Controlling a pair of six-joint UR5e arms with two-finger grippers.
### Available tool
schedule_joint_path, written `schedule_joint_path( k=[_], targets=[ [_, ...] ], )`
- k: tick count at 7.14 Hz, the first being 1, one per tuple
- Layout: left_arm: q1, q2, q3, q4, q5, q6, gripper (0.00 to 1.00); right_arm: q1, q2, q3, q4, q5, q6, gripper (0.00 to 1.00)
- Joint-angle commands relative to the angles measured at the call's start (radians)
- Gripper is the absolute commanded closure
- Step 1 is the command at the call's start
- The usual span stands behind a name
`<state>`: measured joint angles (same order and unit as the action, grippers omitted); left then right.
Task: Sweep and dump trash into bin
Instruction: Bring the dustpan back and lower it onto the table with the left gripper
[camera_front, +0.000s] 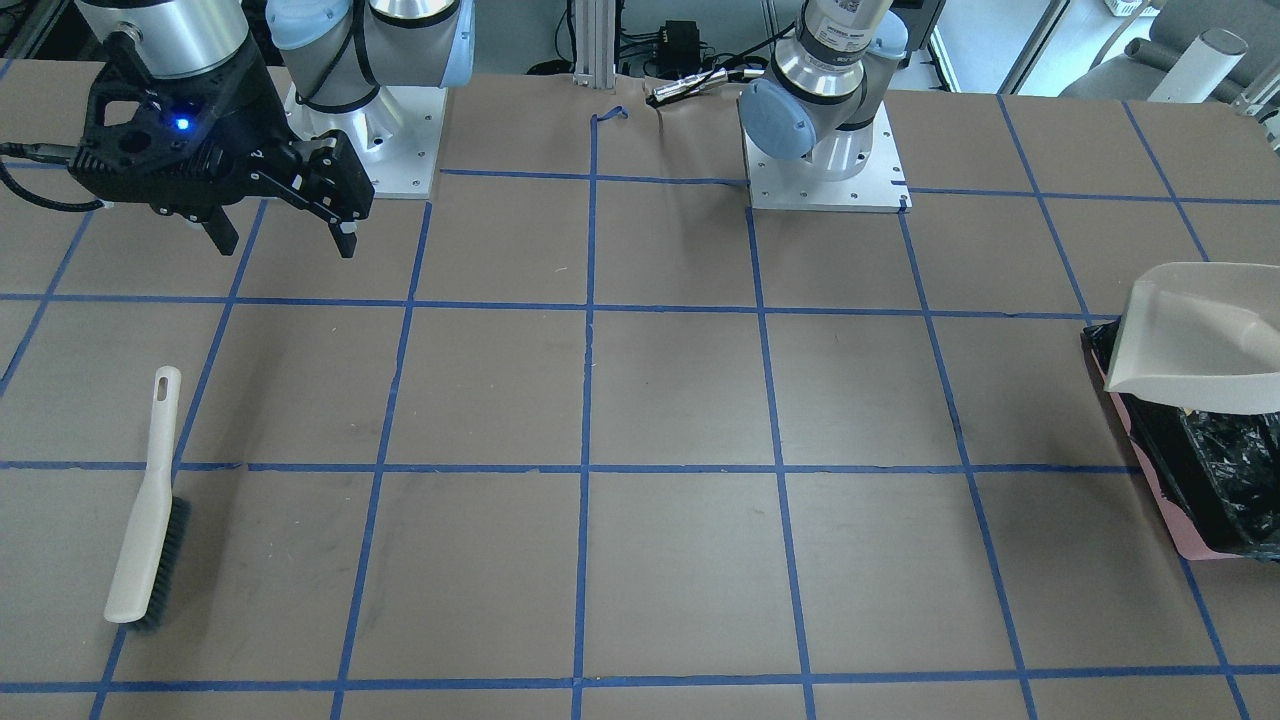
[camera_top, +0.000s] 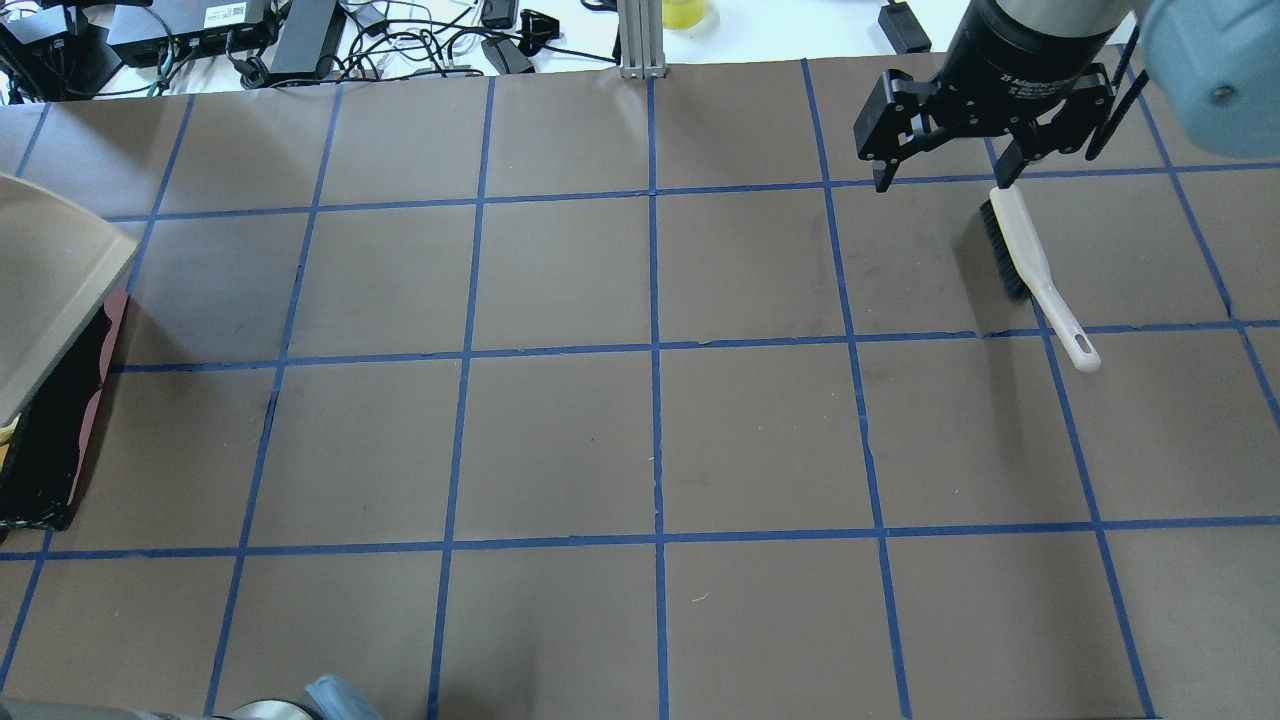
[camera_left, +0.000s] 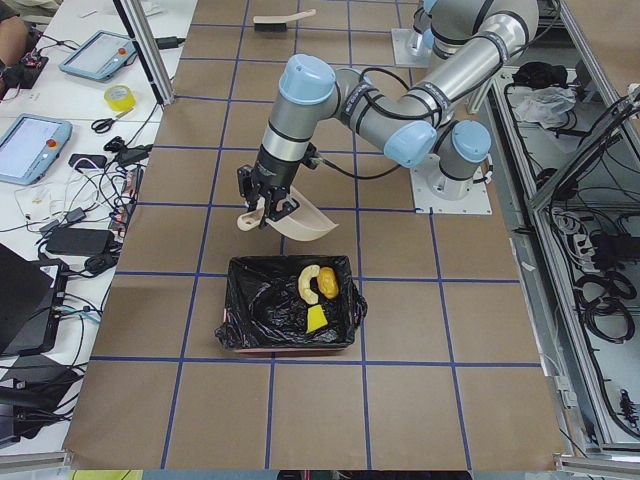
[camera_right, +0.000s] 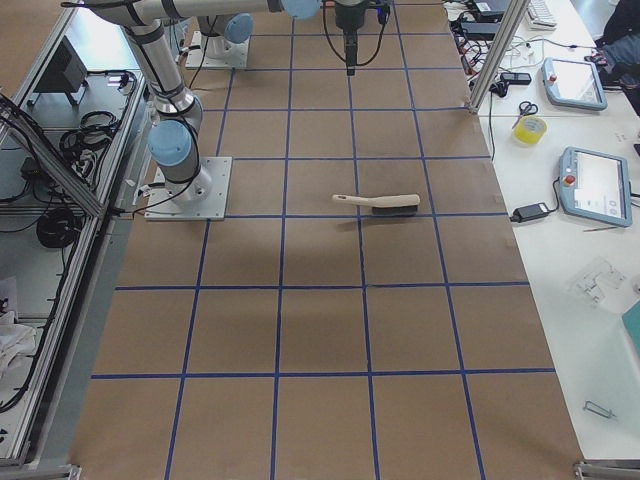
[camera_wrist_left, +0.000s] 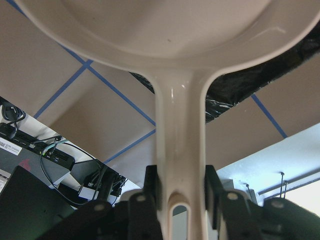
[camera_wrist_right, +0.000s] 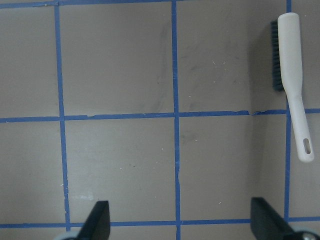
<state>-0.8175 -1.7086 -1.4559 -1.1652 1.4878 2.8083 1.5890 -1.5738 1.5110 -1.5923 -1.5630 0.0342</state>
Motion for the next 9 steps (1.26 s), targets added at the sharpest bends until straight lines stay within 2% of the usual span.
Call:
schedule_joint_path(
  k=[1,3,4,5,7,9],
  targets=[
    [-0.130,0.040,0.002,-0.143,-0.001,-0.284,1.00,-0.001,0.000,0.000,0.000,0.000,-0.002,0.00],
    [-0.185,0.018,-0.021,-0.189,-0.004,-0.445,1.00,0.000,0.000,0.000,0.000,0.001,-0.002,0.00],
    [-0.254,-0.003,-0.032,-0.259,-0.004,-0.604,1.00,0.000,0.000,0.000,0.000,0.001,-0.002,0.00],
    [-0.352,-0.023,-0.037,-0.273,0.014,-0.697,1.00,0.000,0.001,0.000,0.000,0.003,-0.002,0.00],
    [-0.428,-0.103,-0.035,-0.269,0.055,-0.889,1.00,0.000,0.001,0.000,0.000,0.003,-0.002,0.00],
    [-0.477,-0.188,-0.026,-0.228,0.104,-0.980,1.00,0.000,0.001,0.000,0.000,0.008,0.000,0.00]
  ],
)
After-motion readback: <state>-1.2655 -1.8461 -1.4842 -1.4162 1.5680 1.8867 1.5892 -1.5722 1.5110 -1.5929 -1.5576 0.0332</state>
